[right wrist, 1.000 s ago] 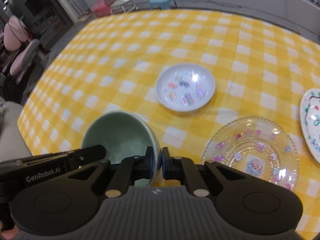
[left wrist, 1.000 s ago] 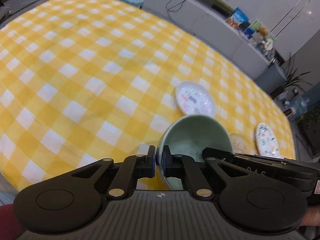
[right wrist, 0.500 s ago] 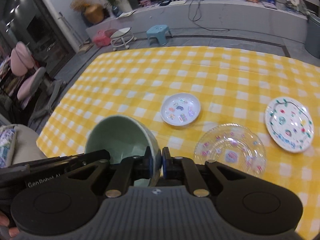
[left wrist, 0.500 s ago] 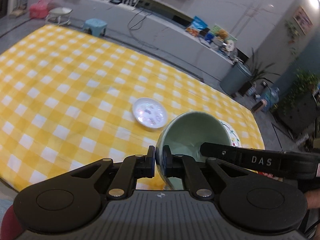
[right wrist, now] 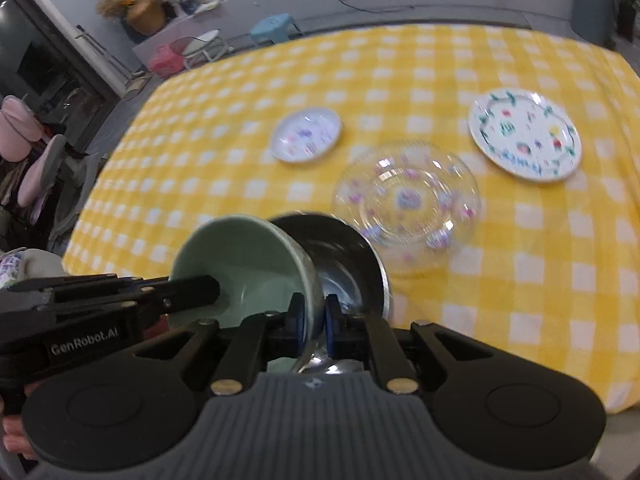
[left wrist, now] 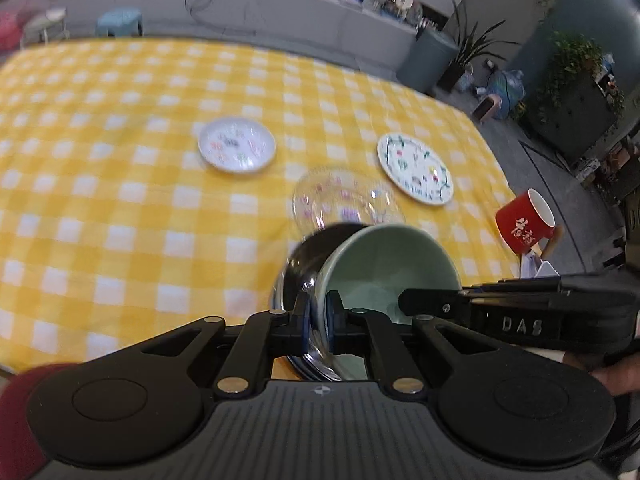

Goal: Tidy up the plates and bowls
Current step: 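Lift the green bowl with the left gripper, then lower the green bowl into the steel bowl stack and open the left gripper, then move the left gripper to the rim of the clear glass plate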

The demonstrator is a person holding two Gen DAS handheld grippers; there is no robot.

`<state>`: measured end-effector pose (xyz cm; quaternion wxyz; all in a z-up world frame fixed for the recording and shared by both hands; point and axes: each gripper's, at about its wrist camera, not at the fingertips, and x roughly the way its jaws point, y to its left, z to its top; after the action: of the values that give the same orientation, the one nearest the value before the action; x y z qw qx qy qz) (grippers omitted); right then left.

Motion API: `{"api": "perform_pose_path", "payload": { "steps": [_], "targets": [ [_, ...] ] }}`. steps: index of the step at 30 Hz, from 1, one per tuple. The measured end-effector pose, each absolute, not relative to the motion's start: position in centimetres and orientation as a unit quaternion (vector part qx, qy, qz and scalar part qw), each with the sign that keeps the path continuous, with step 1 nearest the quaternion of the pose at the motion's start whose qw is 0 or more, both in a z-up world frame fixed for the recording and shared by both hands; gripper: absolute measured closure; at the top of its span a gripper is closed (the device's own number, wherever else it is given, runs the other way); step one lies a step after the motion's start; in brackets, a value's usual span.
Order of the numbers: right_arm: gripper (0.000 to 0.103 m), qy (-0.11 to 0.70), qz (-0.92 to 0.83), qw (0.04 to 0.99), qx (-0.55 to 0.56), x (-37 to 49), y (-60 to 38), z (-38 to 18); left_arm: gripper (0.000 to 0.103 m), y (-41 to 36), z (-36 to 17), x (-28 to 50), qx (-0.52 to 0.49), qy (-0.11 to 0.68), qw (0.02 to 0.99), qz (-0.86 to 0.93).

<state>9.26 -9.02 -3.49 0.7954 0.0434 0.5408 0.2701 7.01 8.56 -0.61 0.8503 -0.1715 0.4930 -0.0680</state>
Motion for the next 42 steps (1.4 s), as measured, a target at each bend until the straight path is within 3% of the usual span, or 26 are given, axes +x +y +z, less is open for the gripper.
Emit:
{"api": "perform_pose_path", "payload": {
  "steps": [15,19,21,28,31,42],
  "targets": [
    [0.091,0.516,0.262,0.815,0.005,9.0,-7.9,-5.8,0.089,7.2,-0.2,6.6,-0.117,0.463,0.878,-0.040],
    [0.090,0.499,0.259,0.827,-0.013,8.5,-7.6,-5.3,0.081,7.2,0.9,6.1,-0.113,0.447,0.886,-0.045],
    [0.084,0.485,0.251,0.837,-0.022,8.2,-7.7,-4.7,0.079,7.3,1.4,5.7,-0.117,0.440,0.889,-0.044],
    [0.081,0.443,0.244,0.863,0.000,7.0,-10.1,-1.4,0.055,5.6,3.7,4.0,-0.117,0.397,0.908,-0.057],
    [0.079,0.424,0.228,0.876,0.017,6.4,-11.7,-0.2,0.050,3.8,4.3,2.7,-0.112,0.365,0.922,-0.067],
    [0.073,0.365,0.099,0.925,0.034,4.2,-19.1,-0.1,0.050,-4.3,-0.6,0.8,-0.068,0.370,0.917,-0.134]
  ]
}}
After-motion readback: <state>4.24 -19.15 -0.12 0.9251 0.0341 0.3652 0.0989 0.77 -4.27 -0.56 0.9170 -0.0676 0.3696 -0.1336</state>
